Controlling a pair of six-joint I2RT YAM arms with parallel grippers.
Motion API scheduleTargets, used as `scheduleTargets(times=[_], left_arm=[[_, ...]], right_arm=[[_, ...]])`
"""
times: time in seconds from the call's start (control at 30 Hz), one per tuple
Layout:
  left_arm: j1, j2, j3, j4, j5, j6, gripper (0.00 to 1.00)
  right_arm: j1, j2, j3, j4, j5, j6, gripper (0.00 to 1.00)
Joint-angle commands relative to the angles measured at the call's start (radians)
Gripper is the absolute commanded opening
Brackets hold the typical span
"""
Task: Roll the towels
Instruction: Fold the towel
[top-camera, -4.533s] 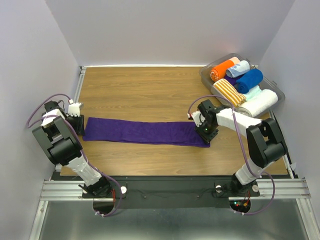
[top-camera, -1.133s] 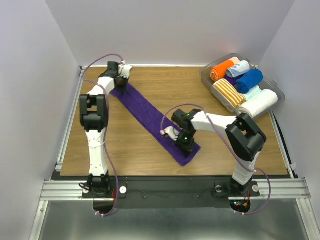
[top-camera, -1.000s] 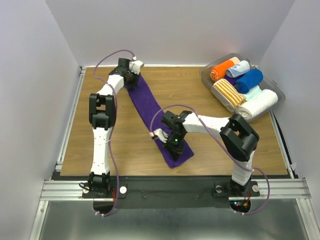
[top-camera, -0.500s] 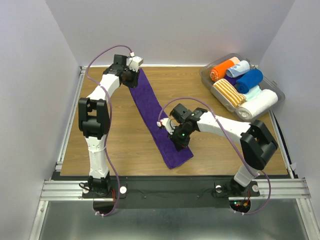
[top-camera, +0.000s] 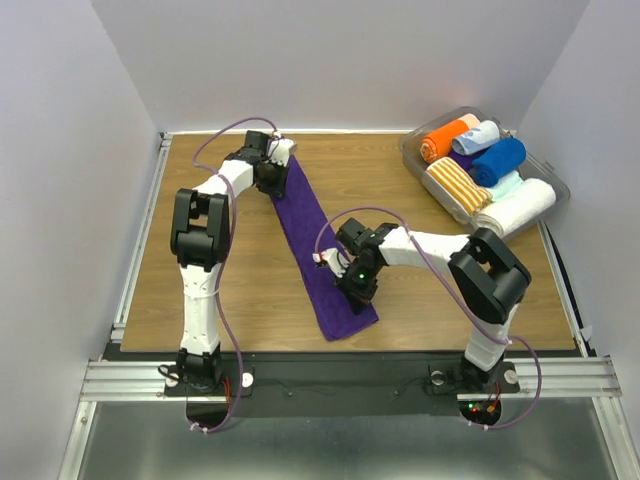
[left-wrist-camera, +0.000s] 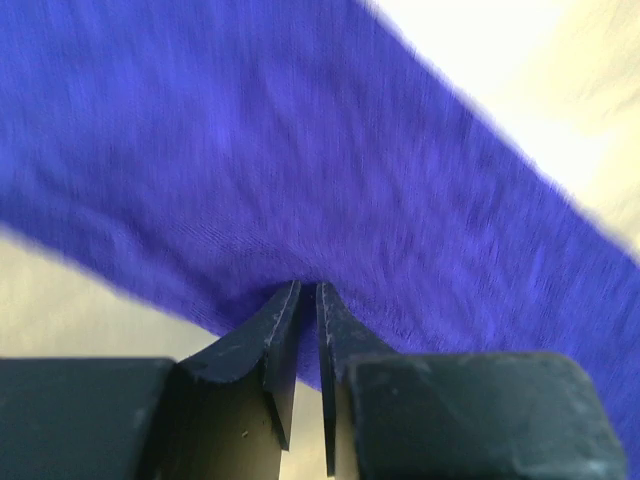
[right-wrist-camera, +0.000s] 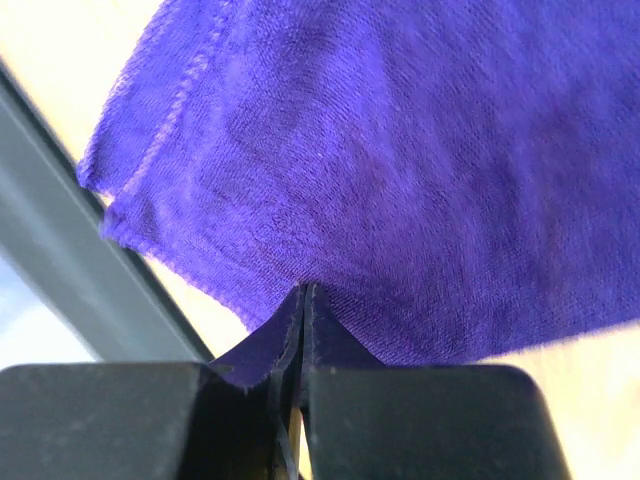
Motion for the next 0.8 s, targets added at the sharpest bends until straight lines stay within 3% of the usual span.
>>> scheduleTargets(times=[0.0, 0.2, 0.33, 0.5, 0.6, 0.63, 0.7, 0.77], left_arm=[[-0.024, 0.105, 0.141, -0.005, 0.045, -0.002, 0.23], [-0.052, 0.216, 0.336, -0.068, 0.056, 0.011, 0.23], [-0.052, 0.162, 0.390, -0.089, 0.053, 0.007, 0.28], [-0.038, -0.069, 0.188, -0.103, 0.010, 0.062, 0.35], [0.002, -0.241, 0.027, -0.080, -0.021, 0.094, 0.53], [0.019, -0.328, -0.015, -0.062, -0.010, 0.105, 0.72], [0.091, -0.422, -0.130, -0.045, 0.089, 0.131, 0.93], [0.155, -0.577, -0.260, -0.010, 0.242, 0.177, 0.99]], right_arm=[[0.016, 0.098, 0.021, 0.098, -0.145, 0.077, 0.01], [0.082, 0.161, 0.059, 0.161, -0.241, 0.170, 0.01], [0.126, 0.179, 0.112, 0.172, -0.263, 0.183, 0.01], [0.129, 0.103, 0.055, 0.167, -0.260, 0.168, 0.01], [0.128, 0.026, 0.001, 0.167, -0.260, 0.140, 0.04], [0.129, 0.002, -0.002, 0.167, -0.252, 0.134, 0.07], [0.129, -0.076, 0.003, 0.167, -0.231, 0.126, 0.11], [0.128, -0.126, 0.023, 0.167, -0.216, 0.129, 0.19]])
